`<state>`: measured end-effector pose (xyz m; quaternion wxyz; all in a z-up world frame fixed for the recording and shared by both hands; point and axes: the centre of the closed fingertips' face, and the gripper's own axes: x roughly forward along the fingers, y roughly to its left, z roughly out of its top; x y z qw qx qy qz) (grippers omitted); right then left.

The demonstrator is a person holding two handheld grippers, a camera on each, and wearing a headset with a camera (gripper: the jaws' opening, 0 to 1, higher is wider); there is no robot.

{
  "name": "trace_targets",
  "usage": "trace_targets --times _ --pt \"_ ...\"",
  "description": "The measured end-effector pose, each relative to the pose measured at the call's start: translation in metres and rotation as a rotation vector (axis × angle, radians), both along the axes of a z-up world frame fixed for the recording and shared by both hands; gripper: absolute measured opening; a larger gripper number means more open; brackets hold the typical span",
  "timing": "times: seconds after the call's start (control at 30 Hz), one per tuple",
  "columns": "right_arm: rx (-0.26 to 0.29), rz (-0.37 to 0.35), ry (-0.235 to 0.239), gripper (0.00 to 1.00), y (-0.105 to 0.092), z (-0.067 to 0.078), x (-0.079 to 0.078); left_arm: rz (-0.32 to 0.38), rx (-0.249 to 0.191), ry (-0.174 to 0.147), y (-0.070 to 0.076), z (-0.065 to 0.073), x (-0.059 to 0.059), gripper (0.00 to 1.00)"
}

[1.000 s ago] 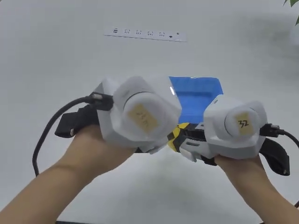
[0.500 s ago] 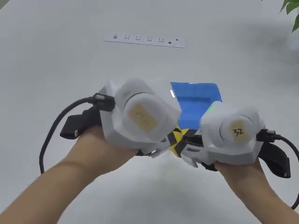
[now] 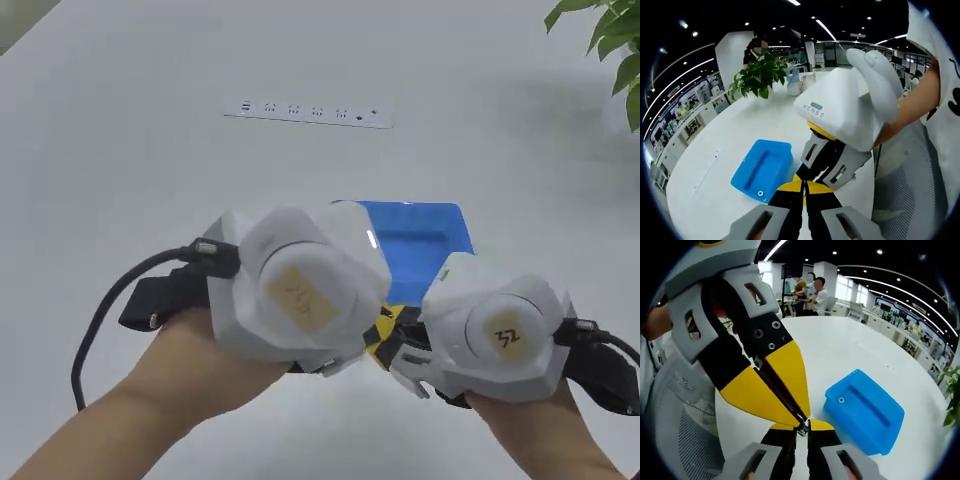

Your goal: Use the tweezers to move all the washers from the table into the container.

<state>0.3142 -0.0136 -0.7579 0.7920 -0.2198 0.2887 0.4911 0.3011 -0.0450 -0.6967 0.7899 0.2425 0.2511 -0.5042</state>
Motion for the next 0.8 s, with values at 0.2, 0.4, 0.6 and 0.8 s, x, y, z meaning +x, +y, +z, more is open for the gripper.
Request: trace_targets --times 0.2,0.4,0.6,0.8 --pt "-0.006 0.014 -0.060 0.03 -0.001 0.020 0.003 0.006 -0.020 -0.044 -0.001 0.019 -0.001 0.00" --pt "-0.014 0.019 -0.116 0.03 -0.001 0.037 0.012 0.009 -0.027 -0.091 -0.001 0.036 0.005 0.00" --pt "-0.011 0.015 -0.156 0.03 0.000 0.049 0.025 0.024 -0.046 -0.135 0.001 0.047 0.016 0.00" --pt "-0.017 0.016 -0.181 0.03 0.001 0.052 0.039 0.031 -0.041 -0.167 0.001 0.050 0.028 0.00"
